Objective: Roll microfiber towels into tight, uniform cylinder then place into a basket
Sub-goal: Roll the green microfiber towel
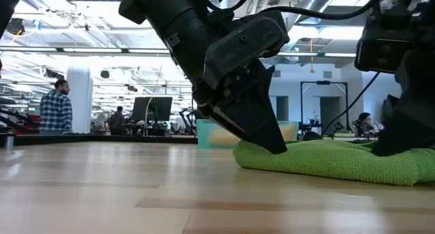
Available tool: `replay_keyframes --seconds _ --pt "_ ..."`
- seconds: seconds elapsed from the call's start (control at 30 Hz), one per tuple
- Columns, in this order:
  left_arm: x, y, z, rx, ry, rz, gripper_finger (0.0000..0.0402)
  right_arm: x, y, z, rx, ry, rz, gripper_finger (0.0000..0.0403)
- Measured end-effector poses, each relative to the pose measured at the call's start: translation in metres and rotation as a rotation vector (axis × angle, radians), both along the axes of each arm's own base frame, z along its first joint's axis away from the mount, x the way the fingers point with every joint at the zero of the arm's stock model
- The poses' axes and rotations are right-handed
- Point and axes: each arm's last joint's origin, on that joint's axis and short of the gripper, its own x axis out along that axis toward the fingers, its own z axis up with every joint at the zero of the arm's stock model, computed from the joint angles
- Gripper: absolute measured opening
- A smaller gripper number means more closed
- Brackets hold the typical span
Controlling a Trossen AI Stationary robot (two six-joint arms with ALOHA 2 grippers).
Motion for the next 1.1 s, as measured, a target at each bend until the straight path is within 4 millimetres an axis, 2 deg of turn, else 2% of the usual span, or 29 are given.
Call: replay_keyframes --seconds 0.17,0.3,0.4,0.5,0.63,0.73,0.83,1.1 --pt "0.001 0.002 0.001 -0.05 0.024 -0.075 0.0173 -0.003 0.002 -0.001 -0.015 0.004 0.022 0.0122" --pt "0.003 0.003 0.013 -0.092 0.087 -0.134 0.0171 -0.003 0.002 0.0 -0.037 0.003 0.049 0.0122" --pt "0.002 0.0 0.029 -0.026 0.12 -0.159 0.0168 -0.003 0.002 -0.001 -0.038 0.006 0.055 0.0122" --pt "0.001 -0.009 0.046 0.083 0.08 -0.187 0.0167 -0.004 0.003 0.0 -0.036 0.008 0.059 0.0122" --pt "-0.003 -0.028 0.053 0.202 0.008 -0.309 0.0167 -0.004 0.003 -0.001 -0.035 0.012 0.063 0.0122" --pt "-0.002 -0.043 0.053 0.233 -0.089 -0.396 0.0167 -0.004 0.003 -0.001 -0.036 0.012 0.063 0.0122" --pt "-0.004 -0.049 0.044 0.267 -0.152 -0.457 0.0167 -0.004 0.003 0.0 -0.035 0.011 0.063 0.0122" --pt "-0.001 -0.032 0.03 0.291 -0.197 -0.439 0.0167 -0.004 0.003 0.0 -0.033 0.008 0.064 0.0122"
